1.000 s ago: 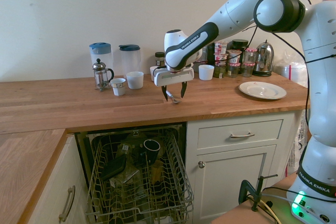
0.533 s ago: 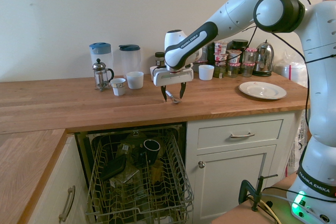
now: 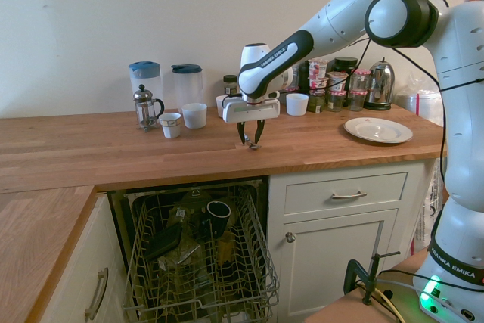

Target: Put the spoon in the dishwasher

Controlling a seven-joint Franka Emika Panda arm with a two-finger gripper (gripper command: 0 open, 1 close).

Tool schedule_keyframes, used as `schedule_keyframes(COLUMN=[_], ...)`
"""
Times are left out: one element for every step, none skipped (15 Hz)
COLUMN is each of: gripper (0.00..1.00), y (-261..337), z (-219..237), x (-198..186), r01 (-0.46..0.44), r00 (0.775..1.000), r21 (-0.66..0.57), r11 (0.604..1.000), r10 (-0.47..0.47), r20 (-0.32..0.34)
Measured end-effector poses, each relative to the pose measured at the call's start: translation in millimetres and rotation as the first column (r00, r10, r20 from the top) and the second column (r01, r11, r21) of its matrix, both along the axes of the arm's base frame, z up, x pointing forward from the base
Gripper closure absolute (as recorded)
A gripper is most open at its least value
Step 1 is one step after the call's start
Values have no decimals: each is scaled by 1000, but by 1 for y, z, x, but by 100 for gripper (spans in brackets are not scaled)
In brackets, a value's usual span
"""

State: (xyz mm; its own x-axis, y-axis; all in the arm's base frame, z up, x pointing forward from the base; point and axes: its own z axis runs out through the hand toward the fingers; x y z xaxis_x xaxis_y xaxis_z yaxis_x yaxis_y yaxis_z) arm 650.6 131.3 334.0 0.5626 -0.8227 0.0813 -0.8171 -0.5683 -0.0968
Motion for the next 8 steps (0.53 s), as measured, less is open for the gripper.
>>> schedule_keyframes(gripper=[100,100,100,100,100,100,100,100], y=[-2,-4,-6,-7,-7,-7,-7,-7], z=[0,0,0,0,0,0,1,2], x=[0,1,1,1,1,1,1,0], r01=[1,2,3,3,1,-3,-7,-10], r00=[1000,1000,1000,1000,1000,1000,1000,1000], r21=[3,7,10,12,14,19,25,29], r11=[1000,1000,1000,1000,1000,1000,1000,1000], r10=[-1,-2,-3,-3,-1,3,7,10], r20=[-1,-2,-3,-3,-4,-5,-5,-7])
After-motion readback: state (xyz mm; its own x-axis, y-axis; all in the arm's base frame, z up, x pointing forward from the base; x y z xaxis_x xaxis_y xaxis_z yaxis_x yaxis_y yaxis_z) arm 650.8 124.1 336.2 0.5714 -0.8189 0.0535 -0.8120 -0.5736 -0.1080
